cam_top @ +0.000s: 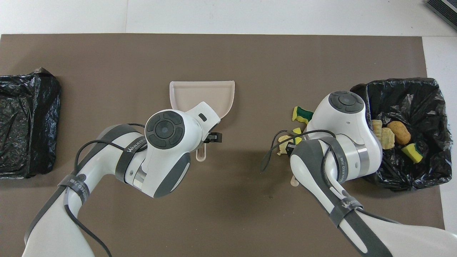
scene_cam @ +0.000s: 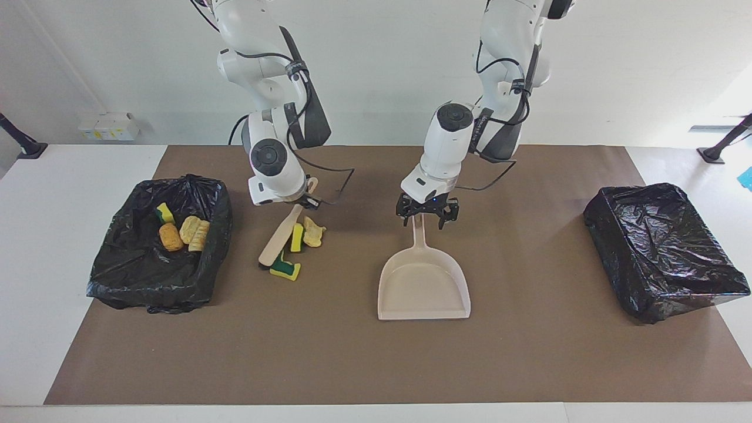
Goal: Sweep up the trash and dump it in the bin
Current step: 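Grasp the dustpan with the left gripper and lift it, then sweep the sponge and bread pieces into the dustpan with the right gripper's brush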
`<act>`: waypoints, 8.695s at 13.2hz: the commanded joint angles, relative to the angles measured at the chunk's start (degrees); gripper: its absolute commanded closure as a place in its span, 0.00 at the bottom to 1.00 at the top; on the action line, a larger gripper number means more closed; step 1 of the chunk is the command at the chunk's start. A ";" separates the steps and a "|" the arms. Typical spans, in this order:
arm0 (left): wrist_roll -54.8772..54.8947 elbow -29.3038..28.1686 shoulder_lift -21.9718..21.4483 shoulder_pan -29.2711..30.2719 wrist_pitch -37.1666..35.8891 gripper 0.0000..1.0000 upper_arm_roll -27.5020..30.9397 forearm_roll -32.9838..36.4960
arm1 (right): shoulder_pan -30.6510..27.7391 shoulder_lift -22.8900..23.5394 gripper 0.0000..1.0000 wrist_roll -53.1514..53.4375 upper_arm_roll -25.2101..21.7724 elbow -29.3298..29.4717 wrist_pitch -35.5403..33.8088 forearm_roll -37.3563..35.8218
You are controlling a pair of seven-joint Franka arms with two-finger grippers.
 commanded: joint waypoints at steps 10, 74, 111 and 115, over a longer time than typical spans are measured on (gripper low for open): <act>-1.35 -3.13 -0.65 -2.61 2.43 0.71 1.07 1.43 | -0.74 1.11 1.00 -3.63 0.08 2.14 -2.87 -0.39; 76.61 -13.77 -11.20 6.89 -8.04 1.00 1.86 7.50 | 8.30 6.47 1.00 -30.71 3.68 9.60 0.89 13.92; 85.40 -18.51 -14.89 5.74 -8.74 1.00 1.86 10.66 | 14.79 -2.59 1.00 -3.72 2.36 -6.75 2.99 20.43; 84.96 -20.44 -14.46 5.75 -4.62 1.00 1.86 10.66 | 17.79 -0.22 1.00 -8.01 2.45 -3.07 8.54 24.20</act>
